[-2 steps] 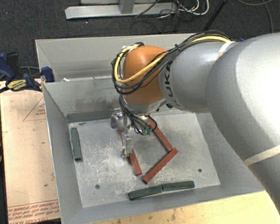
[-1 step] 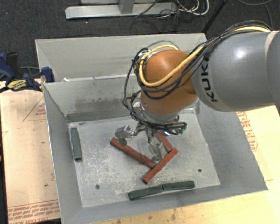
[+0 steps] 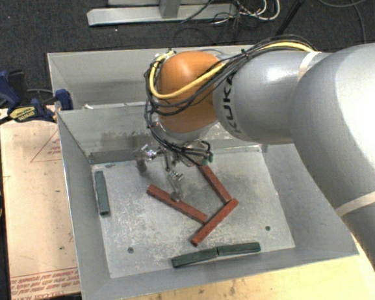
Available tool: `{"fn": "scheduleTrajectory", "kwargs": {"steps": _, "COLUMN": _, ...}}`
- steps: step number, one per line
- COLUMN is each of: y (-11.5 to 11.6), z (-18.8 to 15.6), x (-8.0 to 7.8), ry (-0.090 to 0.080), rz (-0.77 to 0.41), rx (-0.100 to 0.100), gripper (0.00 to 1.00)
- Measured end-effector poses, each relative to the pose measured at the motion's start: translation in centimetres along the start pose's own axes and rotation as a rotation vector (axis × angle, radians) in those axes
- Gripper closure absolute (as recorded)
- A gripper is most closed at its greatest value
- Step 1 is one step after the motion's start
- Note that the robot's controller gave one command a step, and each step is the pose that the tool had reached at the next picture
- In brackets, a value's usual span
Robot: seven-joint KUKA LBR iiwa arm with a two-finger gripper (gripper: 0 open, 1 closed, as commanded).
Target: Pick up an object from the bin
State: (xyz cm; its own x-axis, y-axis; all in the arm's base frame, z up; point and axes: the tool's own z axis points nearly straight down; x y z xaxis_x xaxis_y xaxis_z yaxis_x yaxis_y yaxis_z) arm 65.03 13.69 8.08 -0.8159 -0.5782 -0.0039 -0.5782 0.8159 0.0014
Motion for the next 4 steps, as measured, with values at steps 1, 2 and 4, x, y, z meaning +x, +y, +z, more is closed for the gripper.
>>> {"fn": "scheduleTrajectory", "kwargs": {"steps": 1, "y": 8.3, "z": -2.1, "x": -1.7, "ry": -0.001, "rz": -0.179, "rx": -0.002, "gripper": 0.00}}
{"fn": "scheduleTrajectory", "kwargs": {"steps": 2, "y": -2.2, "z": 1.1, "x": 2.2, "ry": 0.003, "rz": -0.276, "rx": 0.004, "gripper": 0.00}}
{"fn": "scheduleTrajectory", "kwargs": {"steps": 4, "y": 3.1, "z": 1.0, "x": 1.0, "ry": 0.005, "rz": -0.013, "rx": 0.000, "gripper": 0.00}}
